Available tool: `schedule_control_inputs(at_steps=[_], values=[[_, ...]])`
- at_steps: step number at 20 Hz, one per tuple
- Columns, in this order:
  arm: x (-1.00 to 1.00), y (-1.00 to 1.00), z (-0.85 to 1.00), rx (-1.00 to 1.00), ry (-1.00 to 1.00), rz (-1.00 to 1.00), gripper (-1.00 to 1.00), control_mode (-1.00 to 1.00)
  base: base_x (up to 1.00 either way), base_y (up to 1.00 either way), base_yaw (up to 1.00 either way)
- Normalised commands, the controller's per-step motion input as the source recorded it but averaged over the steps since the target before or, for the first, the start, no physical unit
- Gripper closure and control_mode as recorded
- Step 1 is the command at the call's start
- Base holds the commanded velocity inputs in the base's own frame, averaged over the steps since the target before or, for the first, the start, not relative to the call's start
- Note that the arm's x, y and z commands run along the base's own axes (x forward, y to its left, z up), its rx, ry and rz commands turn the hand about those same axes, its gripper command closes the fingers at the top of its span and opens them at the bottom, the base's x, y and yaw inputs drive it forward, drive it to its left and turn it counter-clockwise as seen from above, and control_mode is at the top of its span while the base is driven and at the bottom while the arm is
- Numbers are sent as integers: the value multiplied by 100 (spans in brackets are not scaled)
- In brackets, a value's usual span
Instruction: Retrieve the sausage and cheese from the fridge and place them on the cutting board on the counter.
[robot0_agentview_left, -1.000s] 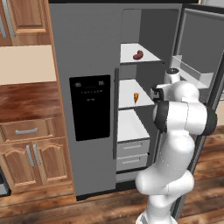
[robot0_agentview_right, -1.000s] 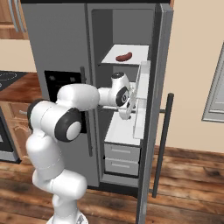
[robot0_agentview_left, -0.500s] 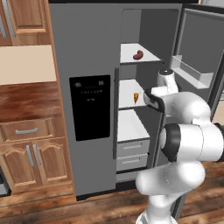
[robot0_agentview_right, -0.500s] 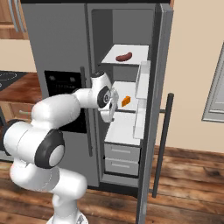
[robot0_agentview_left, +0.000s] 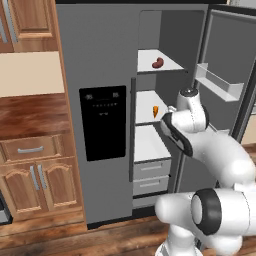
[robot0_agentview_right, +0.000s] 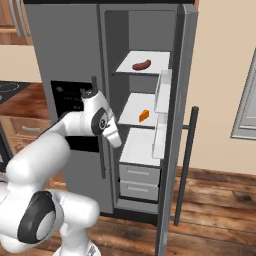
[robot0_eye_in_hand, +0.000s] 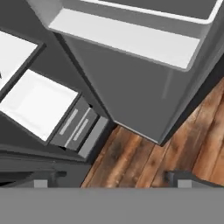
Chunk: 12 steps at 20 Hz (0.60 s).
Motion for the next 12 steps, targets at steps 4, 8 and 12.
schedule_control_inputs(at_steps=[4,8,12], values=[[-58,51,28,-23,22,65,-100,-100,0,0,0],[-53,58,14,-14,17,61,-100,-100,0,0,0],[-75,56,2,-5,3,52,-100,-100,0,0,0]])
